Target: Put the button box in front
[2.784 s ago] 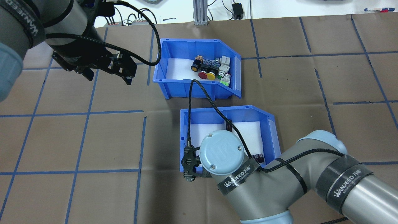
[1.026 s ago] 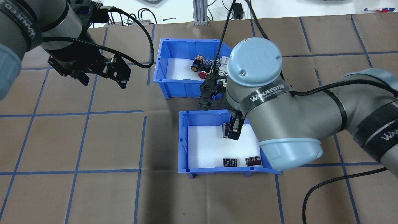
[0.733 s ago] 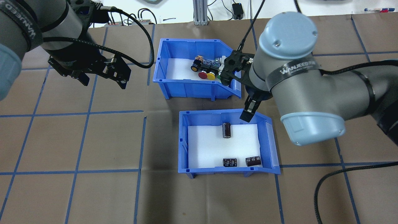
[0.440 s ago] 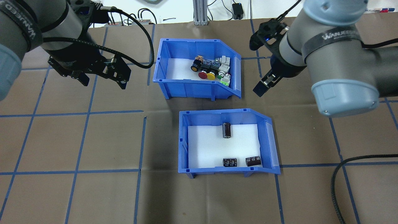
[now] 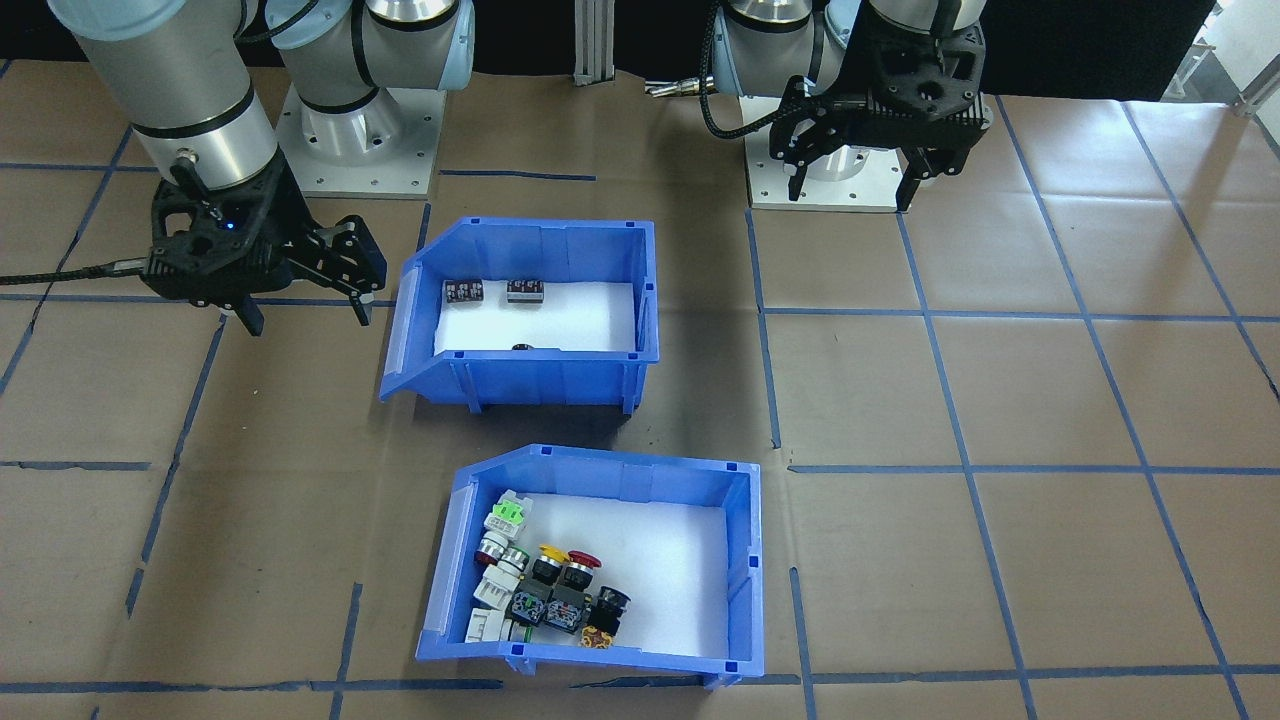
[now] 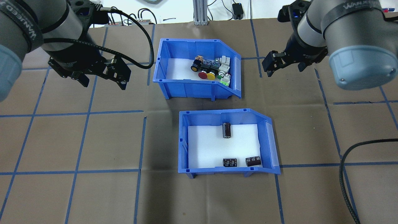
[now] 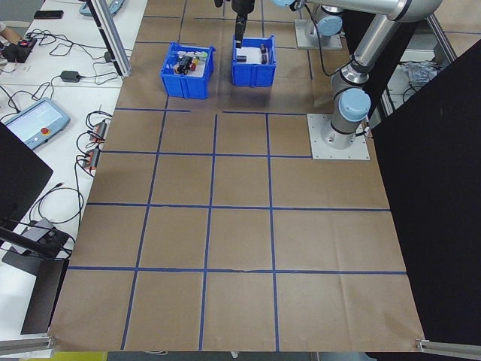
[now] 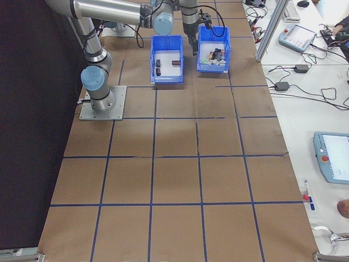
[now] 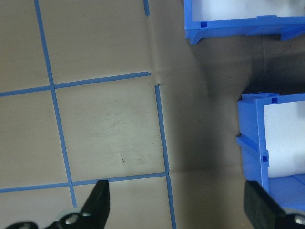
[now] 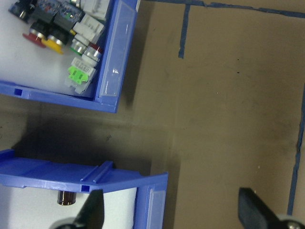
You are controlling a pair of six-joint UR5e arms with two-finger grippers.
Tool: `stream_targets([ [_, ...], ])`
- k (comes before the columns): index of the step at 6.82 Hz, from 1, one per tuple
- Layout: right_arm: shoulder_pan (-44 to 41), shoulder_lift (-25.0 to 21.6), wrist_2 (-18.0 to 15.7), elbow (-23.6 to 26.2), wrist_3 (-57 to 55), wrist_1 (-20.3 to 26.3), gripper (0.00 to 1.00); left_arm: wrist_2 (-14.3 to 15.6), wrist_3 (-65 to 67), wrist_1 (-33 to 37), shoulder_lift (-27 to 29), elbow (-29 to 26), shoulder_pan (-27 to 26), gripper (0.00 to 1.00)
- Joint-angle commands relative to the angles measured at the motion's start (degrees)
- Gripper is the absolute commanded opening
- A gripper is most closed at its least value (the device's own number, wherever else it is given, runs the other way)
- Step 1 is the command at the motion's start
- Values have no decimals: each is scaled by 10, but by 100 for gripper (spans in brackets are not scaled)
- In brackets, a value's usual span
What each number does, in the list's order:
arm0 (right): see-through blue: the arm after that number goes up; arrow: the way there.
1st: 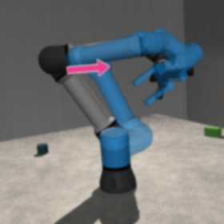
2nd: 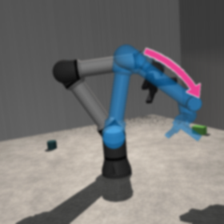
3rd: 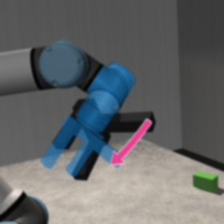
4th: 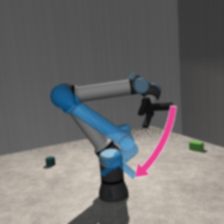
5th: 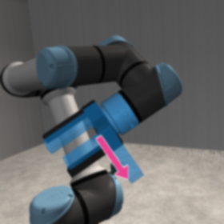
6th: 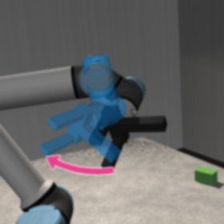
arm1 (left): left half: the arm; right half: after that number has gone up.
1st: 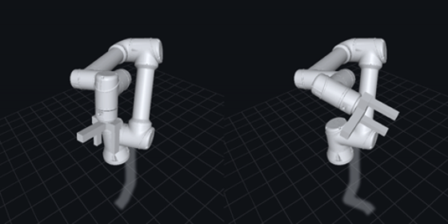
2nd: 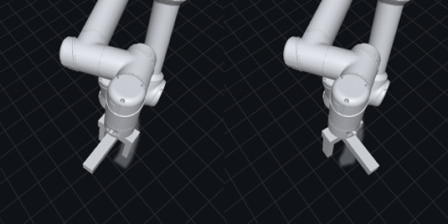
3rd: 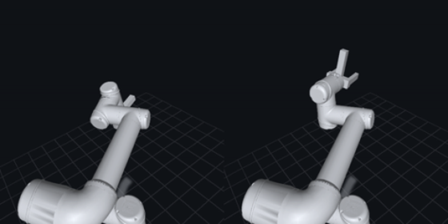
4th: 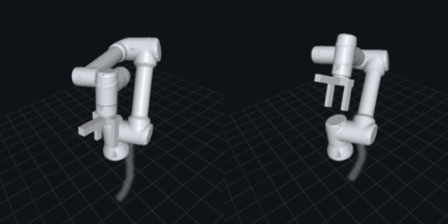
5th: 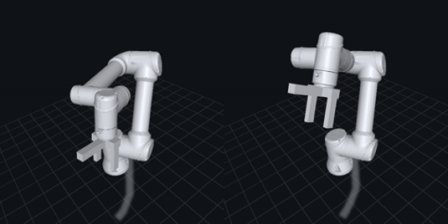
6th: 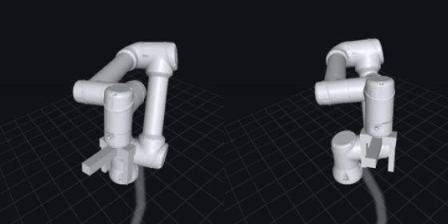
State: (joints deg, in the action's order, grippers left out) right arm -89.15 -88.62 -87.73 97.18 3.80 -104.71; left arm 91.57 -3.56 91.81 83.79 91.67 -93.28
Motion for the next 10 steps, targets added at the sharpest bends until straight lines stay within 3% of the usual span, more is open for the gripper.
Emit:
stream_targets([
  [1, 1, 35, -40, -89, -77, 112, 100, 0, 0, -1, -2, 2, 0, 100],
  [10, 4, 21, -35, -83, -107, 118, 100, 0, 1, -1, -6, 7, 0, 100],
])
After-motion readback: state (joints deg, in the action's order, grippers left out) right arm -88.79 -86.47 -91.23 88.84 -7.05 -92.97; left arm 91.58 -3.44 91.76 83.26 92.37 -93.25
